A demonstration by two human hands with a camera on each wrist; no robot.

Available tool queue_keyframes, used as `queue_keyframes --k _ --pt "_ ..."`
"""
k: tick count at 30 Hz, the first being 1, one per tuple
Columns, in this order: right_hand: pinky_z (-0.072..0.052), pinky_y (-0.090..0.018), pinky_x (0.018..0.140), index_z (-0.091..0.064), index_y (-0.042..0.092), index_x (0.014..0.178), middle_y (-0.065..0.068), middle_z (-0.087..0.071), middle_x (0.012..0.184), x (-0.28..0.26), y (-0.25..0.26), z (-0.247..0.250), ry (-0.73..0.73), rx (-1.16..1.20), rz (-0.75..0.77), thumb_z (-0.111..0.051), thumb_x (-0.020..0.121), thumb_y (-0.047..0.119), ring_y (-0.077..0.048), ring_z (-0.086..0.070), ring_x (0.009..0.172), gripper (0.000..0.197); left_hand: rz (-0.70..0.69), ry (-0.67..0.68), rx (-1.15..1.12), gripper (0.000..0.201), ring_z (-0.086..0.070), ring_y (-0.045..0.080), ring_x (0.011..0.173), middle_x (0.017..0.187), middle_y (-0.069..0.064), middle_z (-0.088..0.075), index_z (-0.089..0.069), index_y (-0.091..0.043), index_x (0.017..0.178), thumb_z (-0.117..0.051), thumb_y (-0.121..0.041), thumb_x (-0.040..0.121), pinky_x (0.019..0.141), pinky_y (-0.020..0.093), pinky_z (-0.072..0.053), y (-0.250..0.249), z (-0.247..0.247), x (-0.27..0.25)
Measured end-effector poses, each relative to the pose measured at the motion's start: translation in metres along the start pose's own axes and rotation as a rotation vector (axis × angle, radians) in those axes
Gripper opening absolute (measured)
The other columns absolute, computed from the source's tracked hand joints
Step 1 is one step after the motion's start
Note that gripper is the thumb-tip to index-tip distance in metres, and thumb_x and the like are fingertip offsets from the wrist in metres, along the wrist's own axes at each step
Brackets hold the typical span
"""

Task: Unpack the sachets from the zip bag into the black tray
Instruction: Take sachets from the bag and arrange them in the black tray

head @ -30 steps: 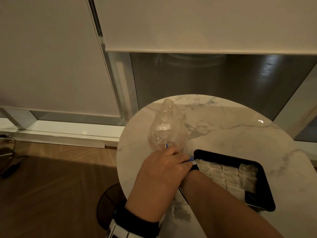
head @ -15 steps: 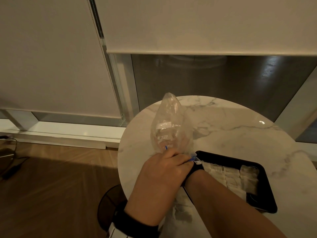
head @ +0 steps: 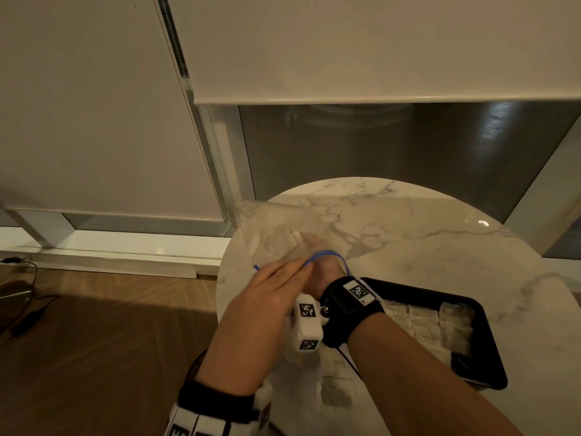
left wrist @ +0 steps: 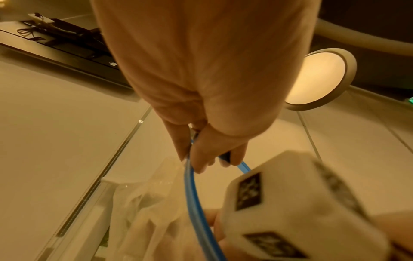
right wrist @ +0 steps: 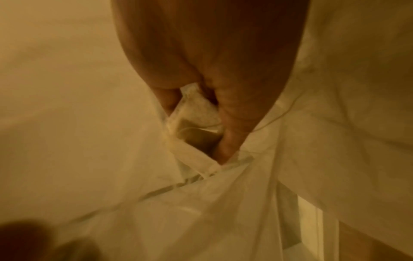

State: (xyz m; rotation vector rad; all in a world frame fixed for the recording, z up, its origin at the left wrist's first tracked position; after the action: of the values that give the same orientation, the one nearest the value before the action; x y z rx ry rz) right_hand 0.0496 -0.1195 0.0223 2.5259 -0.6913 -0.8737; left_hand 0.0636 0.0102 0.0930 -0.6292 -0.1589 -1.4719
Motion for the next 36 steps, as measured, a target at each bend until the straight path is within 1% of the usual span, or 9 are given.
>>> queue_keyframes --k 2,5,11,16,19,24,28,32,36 --pt "-0.051 -0.04 0.095 -0.062 -0.003 0.112 -0.021 -0.065 0.113 0.0 -0.003 -0.003 0.053 -0.03 -0.017 -0.043 0.098 0.011 -0.031 -0.062 0.107 0.028 0.055 -0.003 0.005 0.082 -0.042 0.009 0.125 0.137 0.001 -0.061 -0.058 -0.014 0.138 -0.054 0.017 0.062 0.108 0.011 -0.033 0.015 -0.004 -0.002" --pt "-0.058 -0.033 0.078 -0.063 0.003 0.087 -0.011 -0.068 0.084 -0.003 -0.009 0.002 0.059 -0.081 -0.047 -0.041 0.1 0.008 -0.02 -0.067 0.077 0.026 0.109 0.023 -0.054 0.097 -0.035 0.0 0.133 0.145 -0.01 -0.047 -0.048 -0.019 0.146 -0.053 0.026 0.061 0.113 0.002 -0.011 0.029 -0.008 -0.006" --pt "-0.056 -0.038 0.096 -0.06 -0.005 0.121 -0.02 -0.066 0.117 -0.038 -0.004 0.022 0.139 -0.131 -0.007 -0.053 0.095 0.007 -0.027 -0.066 0.106 0.03 0.154 -0.014 -0.144 0.09 -0.031 -0.005 0.135 0.148 -0.012 -0.041 -0.046 -0.02 0.147 -0.059 0.026 0.072 0.113 0.002 -0.014 0.049 -0.011 -0.002" --pt "-0.043 -0.044 0.111 -0.058 -0.011 0.124 -0.026 -0.062 0.129 -0.072 0.006 0.041 0.166 0.0 0.015 -0.057 0.087 0.005 -0.038 -0.058 0.125 0.04 0.19 -0.038 -0.181 0.075 -0.037 -0.003 0.134 0.149 -0.015 -0.042 -0.049 -0.022 0.147 -0.06 0.017 0.084 0.113 0.005 -0.021 0.061 -0.015 0.002" --pt "-0.044 -0.043 0.109 -0.051 -0.013 0.132 -0.027 -0.061 0.131 -0.09 0.011 0.052 0.177 0.03 0.017 -0.052 0.092 0.007 -0.038 -0.058 0.124 0.044 0.225 -0.038 -0.204 0.071 -0.04 0.001 0.137 0.15 -0.013 -0.045 -0.049 -0.024 0.147 -0.059 0.014 0.087 0.116 0.024 -0.033 0.068 -0.021 0.004" --pt "-0.051 -0.046 0.098 -0.06 -0.012 0.117 -0.029 -0.061 0.129 -0.115 0.014 0.075 0.12 0.084 0.042 -0.053 0.088 0.008 -0.039 -0.062 0.118 0.036 0.271 0.052 -0.2 0.068 -0.038 0.001 0.137 0.149 -0.017 -0.041 -0.047 -0.027 0.147 -0.057 0.011 0.091 0.118 0.025 -0.03 0.075 -0.039 0.003" --pt "-0.057 -0.047 0.088 -0.052 -0.015 0.13 -0.029 -0.062 0.128 -0.129 0.016 0.1 0.035 0.127 0.068 -0.052 0.09 0.008 -0.042 -0.06 0.12 0.047 0.281 0.012 -0.176 0.062 -0.042 -0.001 0.131 0.145 -0.017 -0.046 -0.052 -0.028 0.143 -0.061 0.005 0.091 0.114 0.025 -0.034 0.076 -0.041 -0.003" --pt "-0.05 -0.054 0.095 -0.053 -0.013 0.131 -0.03 -0.062 0.126 -0.141 0.013 0.123 -0.007 0.121 0.07 -0.052 0.089 0.01 -0.045 -0.06 0.12 0.048 0.309 0.006 -0.033 0.038 -0.056 0.009 0.123 0.135 -0.017 -0.06 -0.065 -0.036 0.123 -0.069 -0.019 0.089 0.103 0.045 -0.047 0.071 -0.039 -0.012" --pt "-0.05 -0.053 0.095 -0.064 -0.012 0.118 -0.029 -0.065 0.122 -0.15 0.01 0.139 -0.034 0.05 0.087 -0.051 0.091 0.01 -0.046 -0.064 0.113 0.037 0.369 0.021 0.077 0.019 -0.056 0.007 0.114 0.119 -0.023 -0.063 -0.068 -0.04 0.106 -0.069 -0.033 0.088 0.098 0.041 -0.043 0.06 -0.04 -0.025"
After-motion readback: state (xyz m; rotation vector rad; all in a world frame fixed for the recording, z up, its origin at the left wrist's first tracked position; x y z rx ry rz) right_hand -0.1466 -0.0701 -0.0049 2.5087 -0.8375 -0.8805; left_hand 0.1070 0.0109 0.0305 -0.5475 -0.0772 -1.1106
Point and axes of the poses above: each hand's wrist, its own x-axis towards the middle knuckle, its own z-axis out of the back of the hand, y = z × x, the point moved 6 cm from there along x, towards the middle knuckle
